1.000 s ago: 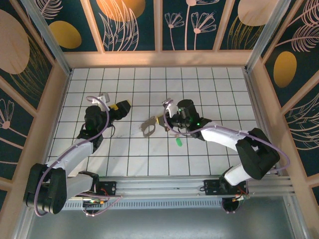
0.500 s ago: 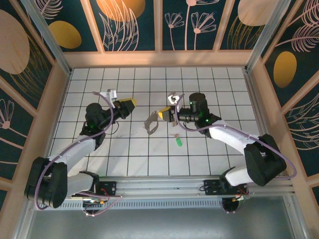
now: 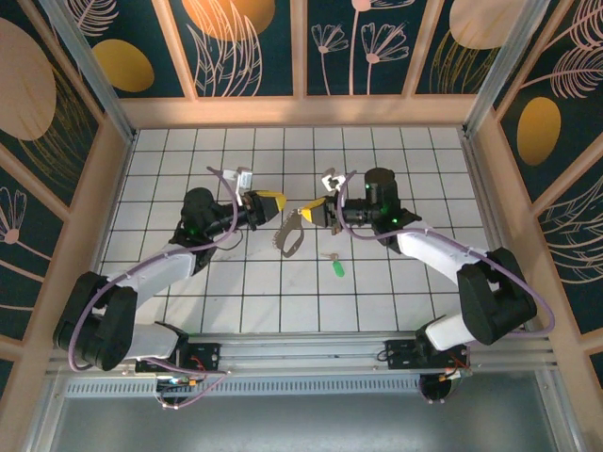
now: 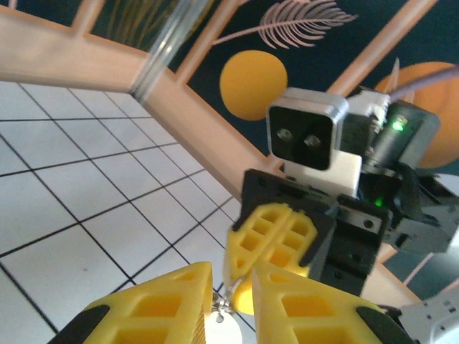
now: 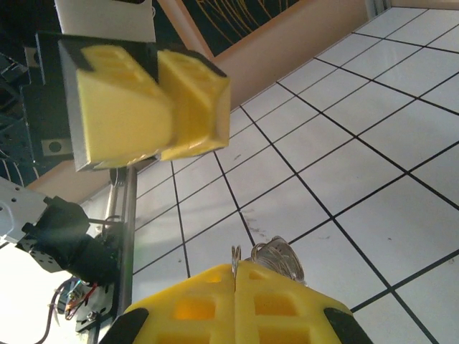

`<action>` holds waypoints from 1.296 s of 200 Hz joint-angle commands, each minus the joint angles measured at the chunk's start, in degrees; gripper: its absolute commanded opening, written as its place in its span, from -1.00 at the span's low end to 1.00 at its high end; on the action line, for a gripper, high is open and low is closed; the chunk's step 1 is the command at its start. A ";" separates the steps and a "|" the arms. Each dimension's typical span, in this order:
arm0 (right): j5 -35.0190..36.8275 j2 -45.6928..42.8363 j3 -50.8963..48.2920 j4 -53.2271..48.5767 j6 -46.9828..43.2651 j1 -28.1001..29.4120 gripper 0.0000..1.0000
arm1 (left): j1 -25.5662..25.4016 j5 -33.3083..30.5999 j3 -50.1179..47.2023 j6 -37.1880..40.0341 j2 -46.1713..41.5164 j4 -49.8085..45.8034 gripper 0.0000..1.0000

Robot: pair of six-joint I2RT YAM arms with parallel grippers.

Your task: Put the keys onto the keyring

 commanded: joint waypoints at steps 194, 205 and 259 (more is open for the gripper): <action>-6.20 1.74 0.96 5.34 2.28 -0.97 -1.00 | -3.87 4.09 4.16 6.57 6.02 -1.03 -0.36; -6.20 1.78 1.01 5.34 2.27 -0.90 -1.00 | -3.88 4.05 4.03 6.84 6.07 -1.26 -0.35; -6.46 1.82 1.18 5.25 2.31 -0.80 -1.00 | -3.88 3.40 4.15 7.74 7.11 -2.01 -0.23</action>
